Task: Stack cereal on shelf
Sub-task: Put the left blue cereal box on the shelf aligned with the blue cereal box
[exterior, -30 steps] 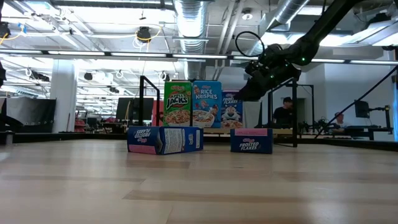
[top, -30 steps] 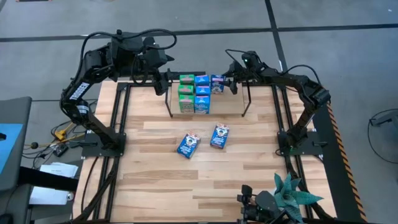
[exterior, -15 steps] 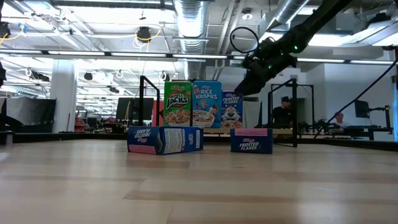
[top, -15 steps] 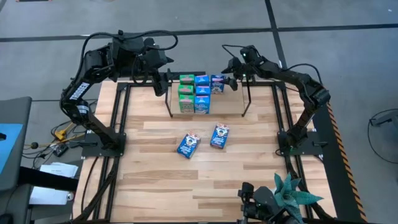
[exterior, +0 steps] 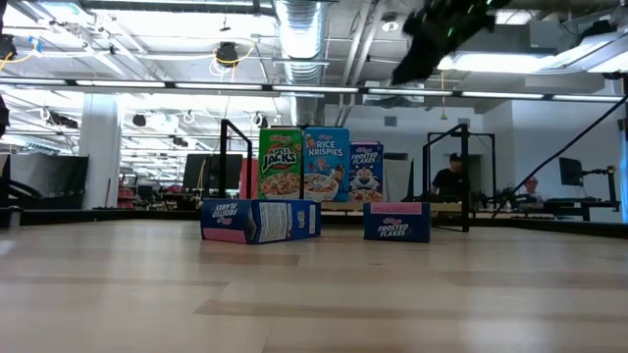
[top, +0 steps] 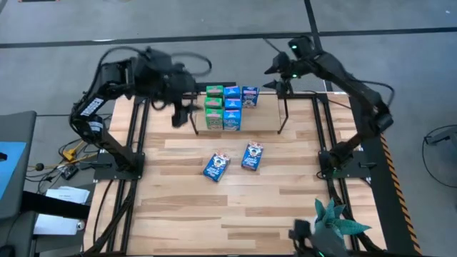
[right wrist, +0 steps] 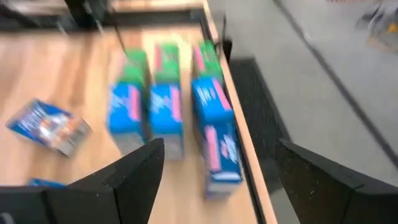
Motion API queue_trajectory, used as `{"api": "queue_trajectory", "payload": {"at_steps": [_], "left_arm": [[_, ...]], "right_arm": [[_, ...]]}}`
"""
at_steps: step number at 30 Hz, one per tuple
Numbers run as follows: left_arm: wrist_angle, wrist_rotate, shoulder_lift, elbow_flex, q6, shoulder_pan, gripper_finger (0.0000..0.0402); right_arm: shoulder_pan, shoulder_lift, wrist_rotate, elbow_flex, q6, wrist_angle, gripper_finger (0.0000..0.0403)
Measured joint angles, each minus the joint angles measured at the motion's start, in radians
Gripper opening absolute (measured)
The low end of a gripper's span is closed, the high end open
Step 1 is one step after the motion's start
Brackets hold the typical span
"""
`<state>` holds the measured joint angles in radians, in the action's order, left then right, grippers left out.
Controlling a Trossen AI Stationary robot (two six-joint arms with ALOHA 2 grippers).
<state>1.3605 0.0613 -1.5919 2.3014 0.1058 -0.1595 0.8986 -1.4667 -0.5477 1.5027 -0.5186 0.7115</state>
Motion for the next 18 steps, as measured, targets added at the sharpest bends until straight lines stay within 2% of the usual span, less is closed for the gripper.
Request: {"api": "queue_trajectory", "payload": {"at_steps": [3,6,11,15,18], "left_arm": [[0.006,0.074,-0.003,-0.062,-0.094,0.107,0.0245],[-0.076,0.173,0.007,-0.204,-0.168,0.227,0.0242],[-0.329,0.305,0.075,-0.573,-0.291,0.386,0.0214],[-0.545,0.375,0.117,-0.873,-0.445,0.444,0.0187],[-0.690,0.421,0.120,-1.024,-0.552,0.462,0.0162]], "right_arm": [[-0.032,0.086,-0.003,0.001,0.074,0.012,0.0325],[-0.089,0.152,-0.010,0.000,0.113,0.033,0.0325],[-0.213,0.233,-0.084,-0.051,0.174,0.053,0.0318],[-0.318,0.291,-0.084,-0.174,0.202,0.044,0.0309],[-0.381,0.323,-0.059,-0.275,0.274,-0.026,0.0303]]}}
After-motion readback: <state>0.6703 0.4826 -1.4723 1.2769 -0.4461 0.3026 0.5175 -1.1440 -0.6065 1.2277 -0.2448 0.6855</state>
